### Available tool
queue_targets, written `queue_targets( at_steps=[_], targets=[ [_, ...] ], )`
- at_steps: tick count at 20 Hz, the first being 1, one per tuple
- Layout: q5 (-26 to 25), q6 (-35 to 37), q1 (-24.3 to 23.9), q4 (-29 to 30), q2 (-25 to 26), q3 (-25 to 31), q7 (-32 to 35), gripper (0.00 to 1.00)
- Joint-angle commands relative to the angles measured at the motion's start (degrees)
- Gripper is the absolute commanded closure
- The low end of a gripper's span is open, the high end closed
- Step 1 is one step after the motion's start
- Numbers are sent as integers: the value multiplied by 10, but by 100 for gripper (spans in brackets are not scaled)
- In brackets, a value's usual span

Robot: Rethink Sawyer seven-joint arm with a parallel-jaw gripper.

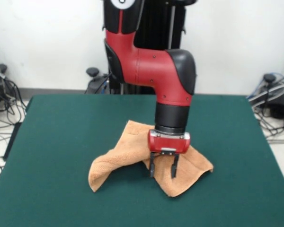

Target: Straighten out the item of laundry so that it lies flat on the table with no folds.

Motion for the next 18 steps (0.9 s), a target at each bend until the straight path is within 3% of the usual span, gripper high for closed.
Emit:
queue_targets(
  at_steps=[1,15,18],
  targets=[
    [-36,38,-33,-10,0,14,70,0],
    [-36,55,-42,-6,8,26,73,0],
    [-17,44,-33,16,0,22,92,0]
  ],
)
